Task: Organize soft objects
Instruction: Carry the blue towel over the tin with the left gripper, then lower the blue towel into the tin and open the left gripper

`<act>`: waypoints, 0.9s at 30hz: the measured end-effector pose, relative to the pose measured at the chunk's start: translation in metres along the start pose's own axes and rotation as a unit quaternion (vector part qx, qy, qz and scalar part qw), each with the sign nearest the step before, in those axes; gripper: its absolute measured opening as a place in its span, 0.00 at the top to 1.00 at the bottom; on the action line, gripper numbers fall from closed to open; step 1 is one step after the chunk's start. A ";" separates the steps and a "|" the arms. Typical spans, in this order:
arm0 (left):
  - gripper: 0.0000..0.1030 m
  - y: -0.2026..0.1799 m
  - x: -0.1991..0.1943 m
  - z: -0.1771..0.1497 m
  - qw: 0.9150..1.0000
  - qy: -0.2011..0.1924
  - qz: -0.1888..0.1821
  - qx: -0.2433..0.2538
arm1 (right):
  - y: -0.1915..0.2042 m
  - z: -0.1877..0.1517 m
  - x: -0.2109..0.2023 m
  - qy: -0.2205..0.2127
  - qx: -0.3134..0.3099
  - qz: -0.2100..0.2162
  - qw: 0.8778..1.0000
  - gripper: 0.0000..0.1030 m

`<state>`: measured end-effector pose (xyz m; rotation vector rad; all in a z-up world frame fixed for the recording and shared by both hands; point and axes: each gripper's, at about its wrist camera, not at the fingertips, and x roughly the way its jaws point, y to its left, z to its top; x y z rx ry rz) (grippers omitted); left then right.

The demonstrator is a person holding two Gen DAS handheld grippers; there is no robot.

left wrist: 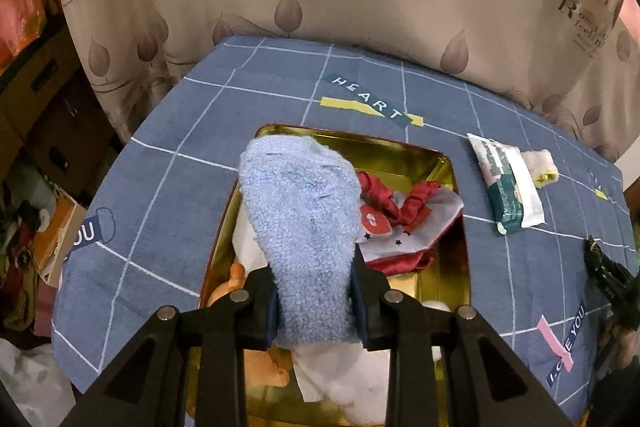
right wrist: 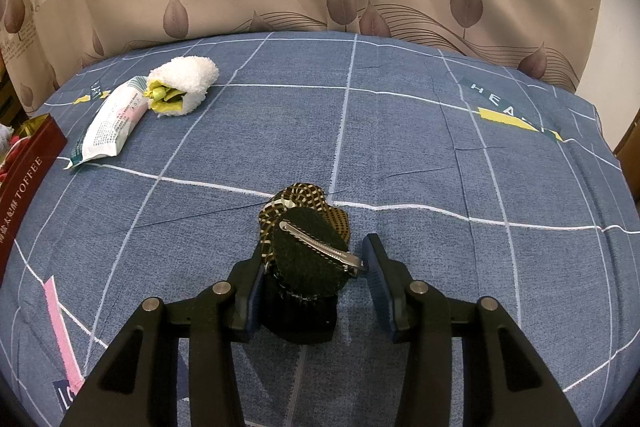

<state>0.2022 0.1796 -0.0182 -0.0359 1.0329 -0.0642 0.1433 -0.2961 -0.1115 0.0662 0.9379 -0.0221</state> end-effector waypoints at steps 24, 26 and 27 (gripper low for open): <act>0.41 0.014 -0.022 -0.002 0.999 -0.017 0.007 -0.034 | 0.000 0.000 0.000 0.000 -0.001 -0.001 1.000 0.59; 0.41 0.013 -0.038 -0.011 0.999 -0.037 0.021 -0.031 | 0.000 0.000 0.000 0.000 0.000 -0.001 1.000 0.59; 0.41 0.012 -0.044 -0.015 0.998 -0.043 0.026 -0.029 | 0.001 0.000 0.000 0.000 -0.001 -0.002 1.000 0.59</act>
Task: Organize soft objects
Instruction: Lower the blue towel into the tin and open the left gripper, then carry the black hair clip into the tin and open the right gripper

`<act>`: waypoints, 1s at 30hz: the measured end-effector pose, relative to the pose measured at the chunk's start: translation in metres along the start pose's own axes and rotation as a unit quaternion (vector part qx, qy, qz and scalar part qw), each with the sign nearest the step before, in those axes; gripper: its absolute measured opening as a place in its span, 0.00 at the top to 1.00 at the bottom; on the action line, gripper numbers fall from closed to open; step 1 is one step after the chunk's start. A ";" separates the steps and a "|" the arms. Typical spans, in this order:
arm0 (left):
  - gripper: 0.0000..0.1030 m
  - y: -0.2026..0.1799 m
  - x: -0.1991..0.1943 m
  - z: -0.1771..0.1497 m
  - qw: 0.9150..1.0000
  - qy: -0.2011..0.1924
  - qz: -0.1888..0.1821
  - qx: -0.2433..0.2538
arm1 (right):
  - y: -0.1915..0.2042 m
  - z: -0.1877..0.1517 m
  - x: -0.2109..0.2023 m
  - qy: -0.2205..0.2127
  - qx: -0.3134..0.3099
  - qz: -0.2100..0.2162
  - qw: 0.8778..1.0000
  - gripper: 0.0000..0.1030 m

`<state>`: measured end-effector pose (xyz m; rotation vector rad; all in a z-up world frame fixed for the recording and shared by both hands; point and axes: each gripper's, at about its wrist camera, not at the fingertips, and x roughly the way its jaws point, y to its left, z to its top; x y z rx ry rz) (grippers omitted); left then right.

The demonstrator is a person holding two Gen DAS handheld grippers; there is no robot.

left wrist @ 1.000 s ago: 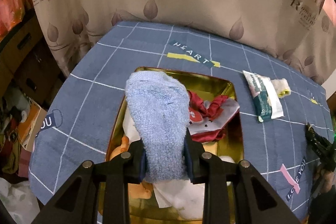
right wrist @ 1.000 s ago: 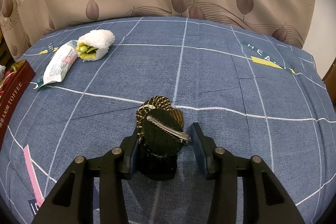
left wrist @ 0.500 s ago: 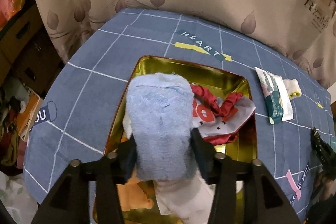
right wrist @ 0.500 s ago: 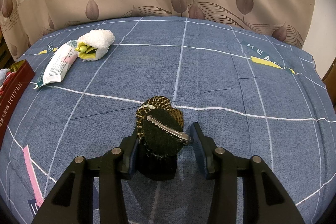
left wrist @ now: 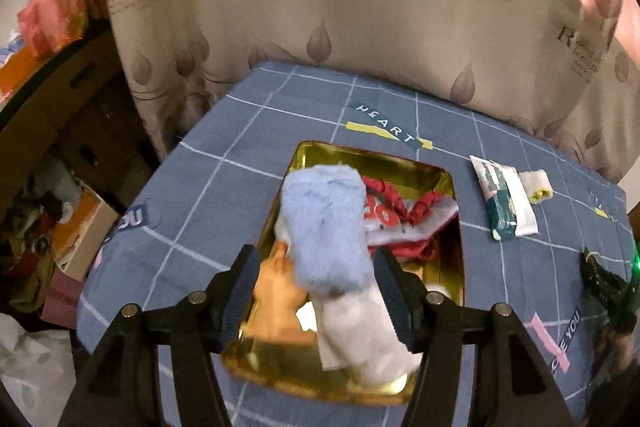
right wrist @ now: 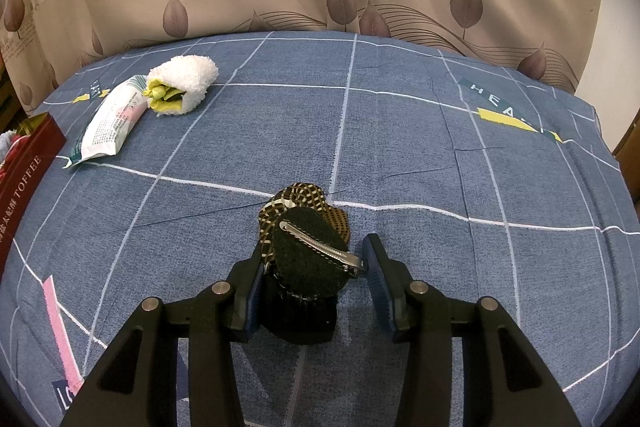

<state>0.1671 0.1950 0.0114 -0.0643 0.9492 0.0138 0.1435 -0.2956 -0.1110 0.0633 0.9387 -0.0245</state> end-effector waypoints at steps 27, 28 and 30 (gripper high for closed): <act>0.41 0.069 -0.044 -0.124 0.989 -0.047 0.079 -0.112 | 0.001 0.000 -0.001 0.002 -0.003 -0.011 1.000 0.59; 0.41 0.070 -0.045 -0.124 0.989 -0.052 0.087 -0.109 | 0.002 0.000 -0.002 0.002 -0.001 -0.014 1.000 0.59; 0.41 0.070 -0.045 -0.124 0.988 -0.056 0.097 -0.103 | 0.004 0.000 -0.002 0.003 -0.001 -0.017 1.000 0.62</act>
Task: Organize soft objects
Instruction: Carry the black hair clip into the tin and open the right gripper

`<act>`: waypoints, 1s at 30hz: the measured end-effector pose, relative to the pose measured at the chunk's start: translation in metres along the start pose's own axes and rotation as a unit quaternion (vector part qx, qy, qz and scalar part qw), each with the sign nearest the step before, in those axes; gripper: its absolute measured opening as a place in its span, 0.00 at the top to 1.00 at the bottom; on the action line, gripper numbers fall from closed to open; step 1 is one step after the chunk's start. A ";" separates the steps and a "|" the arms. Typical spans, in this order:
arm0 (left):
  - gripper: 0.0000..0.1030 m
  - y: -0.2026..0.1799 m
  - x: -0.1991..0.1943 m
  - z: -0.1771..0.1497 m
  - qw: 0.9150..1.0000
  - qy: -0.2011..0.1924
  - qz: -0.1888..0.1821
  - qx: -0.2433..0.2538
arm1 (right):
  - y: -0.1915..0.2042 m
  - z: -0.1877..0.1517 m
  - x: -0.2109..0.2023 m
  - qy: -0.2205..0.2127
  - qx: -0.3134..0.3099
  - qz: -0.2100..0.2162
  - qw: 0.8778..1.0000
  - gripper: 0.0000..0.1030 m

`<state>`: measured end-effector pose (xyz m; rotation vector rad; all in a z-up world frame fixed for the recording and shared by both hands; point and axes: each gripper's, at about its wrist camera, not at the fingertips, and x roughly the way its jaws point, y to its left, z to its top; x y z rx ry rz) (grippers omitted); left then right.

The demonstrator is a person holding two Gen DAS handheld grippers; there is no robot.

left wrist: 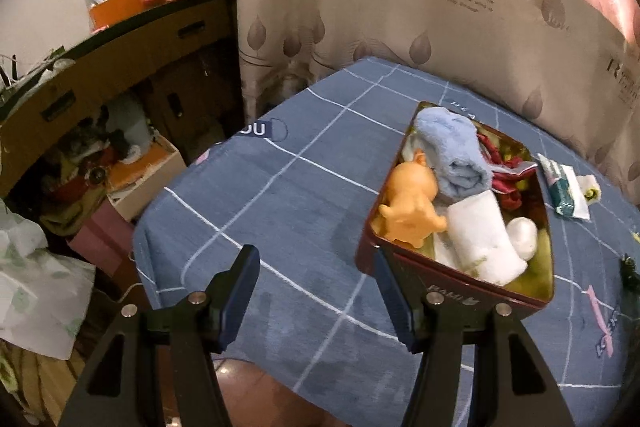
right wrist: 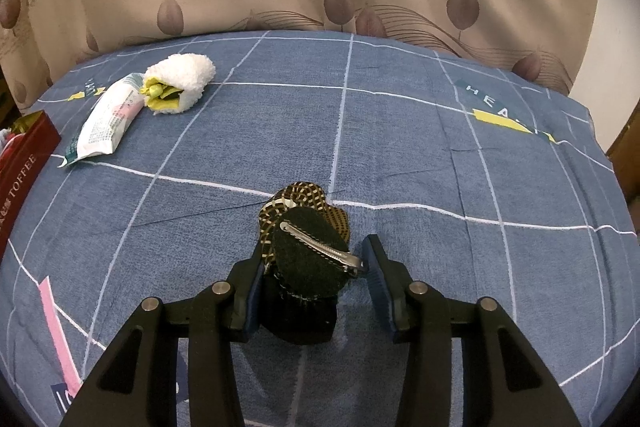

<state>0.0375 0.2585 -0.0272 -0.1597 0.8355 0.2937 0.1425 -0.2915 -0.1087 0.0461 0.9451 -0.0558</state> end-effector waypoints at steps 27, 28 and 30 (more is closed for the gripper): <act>0.41 0.005 0.001 0.002 1.000 -0.005 0.016 0.002 | 0.146 0.021 -0.054 -0.023 -0.088 0.107 0.990 0.66; 0.41 0.005 0.000 0.002 1.000 -0.005 0.017 0.001 | 0.155 0.021 -0.058 -0.024 -0.092 0.116 0.989 0.66; 0.41 0.006 0.001 0.002 1.000 -0.005 0.020 -0.001 | 0.172 0.024 -0.063 -0.028 -0.103 0.131 0.986 0.66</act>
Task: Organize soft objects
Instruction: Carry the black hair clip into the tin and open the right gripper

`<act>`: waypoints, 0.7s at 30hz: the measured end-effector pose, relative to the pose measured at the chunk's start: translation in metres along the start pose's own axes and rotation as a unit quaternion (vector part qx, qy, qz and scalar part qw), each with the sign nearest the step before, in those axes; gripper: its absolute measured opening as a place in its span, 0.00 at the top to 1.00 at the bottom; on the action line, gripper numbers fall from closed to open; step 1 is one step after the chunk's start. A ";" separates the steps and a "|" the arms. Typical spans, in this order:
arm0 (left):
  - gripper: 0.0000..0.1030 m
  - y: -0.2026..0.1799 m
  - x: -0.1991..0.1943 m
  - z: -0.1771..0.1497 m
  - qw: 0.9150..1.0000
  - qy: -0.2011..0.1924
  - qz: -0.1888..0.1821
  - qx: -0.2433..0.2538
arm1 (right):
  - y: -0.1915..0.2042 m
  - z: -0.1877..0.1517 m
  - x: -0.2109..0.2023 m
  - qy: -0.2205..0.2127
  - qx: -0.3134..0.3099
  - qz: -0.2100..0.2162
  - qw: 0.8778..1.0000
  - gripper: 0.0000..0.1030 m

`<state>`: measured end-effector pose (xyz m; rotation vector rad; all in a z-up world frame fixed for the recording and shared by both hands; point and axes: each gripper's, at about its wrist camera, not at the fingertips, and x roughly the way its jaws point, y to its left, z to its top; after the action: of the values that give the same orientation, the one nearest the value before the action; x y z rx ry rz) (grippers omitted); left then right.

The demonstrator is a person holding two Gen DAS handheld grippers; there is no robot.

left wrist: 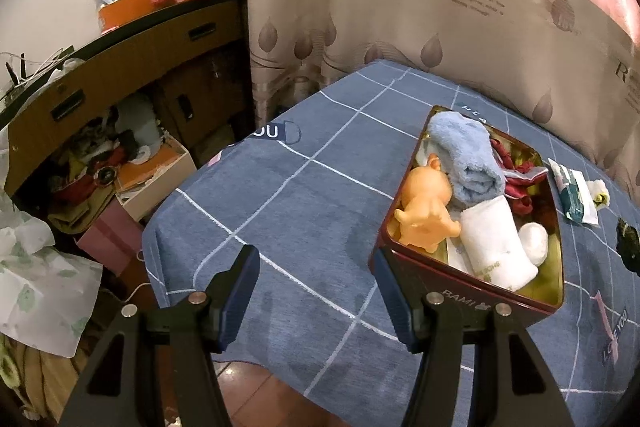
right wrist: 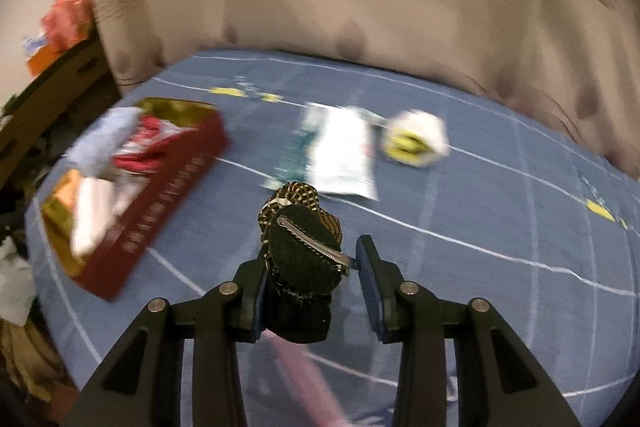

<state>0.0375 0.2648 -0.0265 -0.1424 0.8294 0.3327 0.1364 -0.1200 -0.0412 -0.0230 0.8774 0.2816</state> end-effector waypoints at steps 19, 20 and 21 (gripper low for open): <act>0.41 -0.005 -0.001 -0.003 1.000 -0.006 0.017 0.017 | 0.147 0.047 0.022 -0.017 -0.094 0.072 0.993 0.65; 0.41 -0.007 -0.001 -0.004 1.000 -0.004 0.016 0.019 | 0.150 0.048 0.025 -0.016 -0.095 0.072 0.993 0.65; 0.41 -0.008 -0.001 -0.005 1.000 -0.003 0.014 0.023 | 0.153 0.049 0.027 -0.015 -0.096 0.072 0.993 0.65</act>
<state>0.0361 0.2557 -0.0290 -0.0873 0.8332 0.3401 0.1513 0.0404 -0.0159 -0.1344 0.8216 0.4998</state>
